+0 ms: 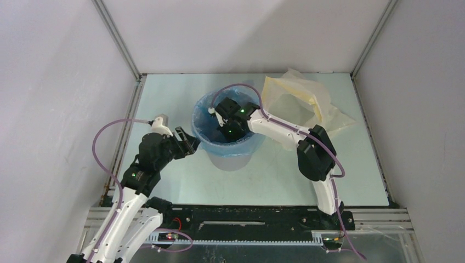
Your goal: Put the trash bags into the trash bin
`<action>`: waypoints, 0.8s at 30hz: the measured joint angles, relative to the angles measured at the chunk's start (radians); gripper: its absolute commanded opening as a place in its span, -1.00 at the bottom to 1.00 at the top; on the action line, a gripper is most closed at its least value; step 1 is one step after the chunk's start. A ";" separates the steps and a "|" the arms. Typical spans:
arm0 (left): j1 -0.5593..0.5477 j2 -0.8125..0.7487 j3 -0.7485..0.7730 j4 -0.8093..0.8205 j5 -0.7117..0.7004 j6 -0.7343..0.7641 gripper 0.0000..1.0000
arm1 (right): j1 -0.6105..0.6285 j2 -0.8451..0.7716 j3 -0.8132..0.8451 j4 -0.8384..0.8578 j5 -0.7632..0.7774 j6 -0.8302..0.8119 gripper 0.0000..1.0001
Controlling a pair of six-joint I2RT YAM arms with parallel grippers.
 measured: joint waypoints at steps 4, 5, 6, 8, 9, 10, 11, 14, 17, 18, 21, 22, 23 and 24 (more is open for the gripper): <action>0.000 -0.004 0.000 0.000 0.007 0.000 0.47 | -0.007 0.003 -0.003 0.026 -0.022 0.024 -1.00; 0.000 -0.004 0.000 0.000 0.008 0.000 0.47 | -0.007 0.005 -0.003 0.030 -0.021 0.031 -1.00; 0.000 -0.003 0.000 0.000 0.009 0.000 0.47 | -0.007 0.008 -0.003 0.033 -0.018 0.036 -1.00; 0.000 -0.002 0.000 0.000 0.014 0.000 0.47 | -0.009 0.016 -0.018 0.047 -0.010 0.053 -1.00; 0.000 -0.001 0.000 0.000 0.015 0.000 0.47 | -0.010 0.019 -0.033 0.056 -0.008 0.060 -1.00; 0.000 0.000 0.000 0.001 0.016 0.000 0.47 | -0.013 0.023 -0.045 0.061 -0.007 0.066 -1.00; 0.000 0.004 -0.002 0.003 0.017 -0.001 0.47 | -0.014 0.029 -0.059 0.066 -0.007 0.070 -1.00; 0.000 0.014 -0.006 0.012 0.023 -0.002 0.47 | -0.015 0.057 -0.080 0.067 -0.007 0.080 -1.00; 0.000 0.028 -0.006 0.024 0.025 -0.003 0.47 | -0.015 0.067 -0.082 0.067 -0.006 0.085 -1.00; 0.000 0.032 -0.008 0.027 0.026 -0.003 0.47 | -0.015 0.067 -0.082 0.068 -0.006 0.085 -1.00; 0.000 0.033 -0.013 0.036 0.026 -0.006 0.47 | -0.014 0.065 -0.082 0.073 0.001 0.085 -1.00; 0.000 0.034 -0.014 0.038 0.026 -0.008 0.47 | -0.014 0.064 -0.082 0.073 0.003 0.085 -1.00; 0.000 0.036 -0.014 0.040 0.027 -0.008 0.47 | -0.013 0.063 -0.082 0.073 0.009 0.084 -1.00; 0.000 0.037 -0.014 0.042 0.028 -0.008 0.47 | -0.013 0.061 -0.082 0.073 0.016 0.085 -1.00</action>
